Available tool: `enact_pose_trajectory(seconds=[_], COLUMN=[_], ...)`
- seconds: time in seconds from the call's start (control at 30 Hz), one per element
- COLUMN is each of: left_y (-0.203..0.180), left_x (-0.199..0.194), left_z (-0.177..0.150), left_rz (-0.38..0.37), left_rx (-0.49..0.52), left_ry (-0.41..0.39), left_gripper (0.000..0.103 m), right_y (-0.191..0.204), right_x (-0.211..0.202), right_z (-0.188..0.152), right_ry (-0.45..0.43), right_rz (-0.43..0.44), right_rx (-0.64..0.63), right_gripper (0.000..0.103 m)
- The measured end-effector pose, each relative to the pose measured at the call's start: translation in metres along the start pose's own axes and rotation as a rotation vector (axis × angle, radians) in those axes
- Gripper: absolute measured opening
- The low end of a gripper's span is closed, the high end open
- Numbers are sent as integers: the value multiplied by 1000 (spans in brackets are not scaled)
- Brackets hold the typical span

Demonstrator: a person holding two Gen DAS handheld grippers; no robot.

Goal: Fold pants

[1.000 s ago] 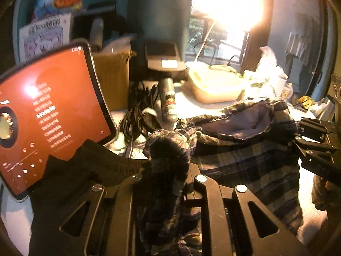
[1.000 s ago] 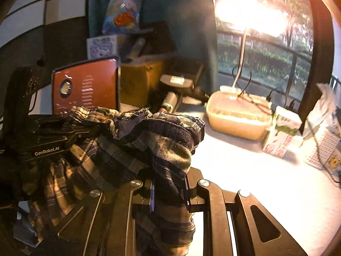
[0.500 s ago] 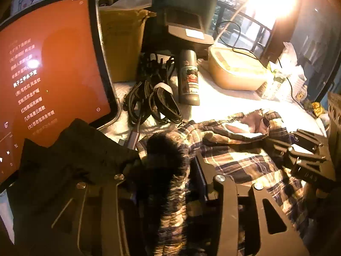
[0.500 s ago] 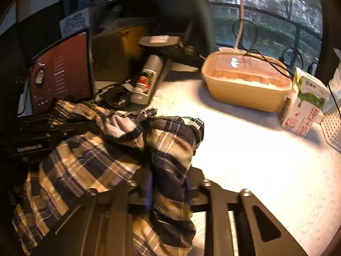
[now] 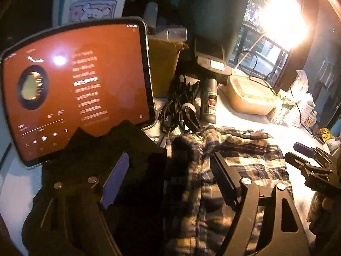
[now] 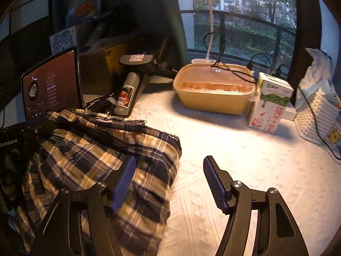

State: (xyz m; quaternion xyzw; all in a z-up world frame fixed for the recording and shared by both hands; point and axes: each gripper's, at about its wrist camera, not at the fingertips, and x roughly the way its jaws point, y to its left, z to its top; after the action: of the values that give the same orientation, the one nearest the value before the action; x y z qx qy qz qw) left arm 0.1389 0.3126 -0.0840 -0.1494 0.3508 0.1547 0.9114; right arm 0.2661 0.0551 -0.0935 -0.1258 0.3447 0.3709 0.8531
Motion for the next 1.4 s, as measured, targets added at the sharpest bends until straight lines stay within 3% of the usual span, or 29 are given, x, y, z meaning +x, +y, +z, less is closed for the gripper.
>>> enact_pose_trajectory(seconds=[0.5, 0.87, 1.4], left_y=[-46, -84, -162], left_x=[-72, -111, -178], left_z=[-23, -49, -85], left_rz=[-57, -105, -154], left_rx=[64, 110, 263], left_ry=[-100, -130, -290], left_gripper=[79, 80, 83], right_y=[-6, -12, -24], right_x=[-85, -145, -252], right_z=[-34, -58, -101], right_ry=[-76, -146, -273], right_rz=[-60, -106, -234], right_rx=[21, 32, 50], right_gripper=[73, 75, 79])
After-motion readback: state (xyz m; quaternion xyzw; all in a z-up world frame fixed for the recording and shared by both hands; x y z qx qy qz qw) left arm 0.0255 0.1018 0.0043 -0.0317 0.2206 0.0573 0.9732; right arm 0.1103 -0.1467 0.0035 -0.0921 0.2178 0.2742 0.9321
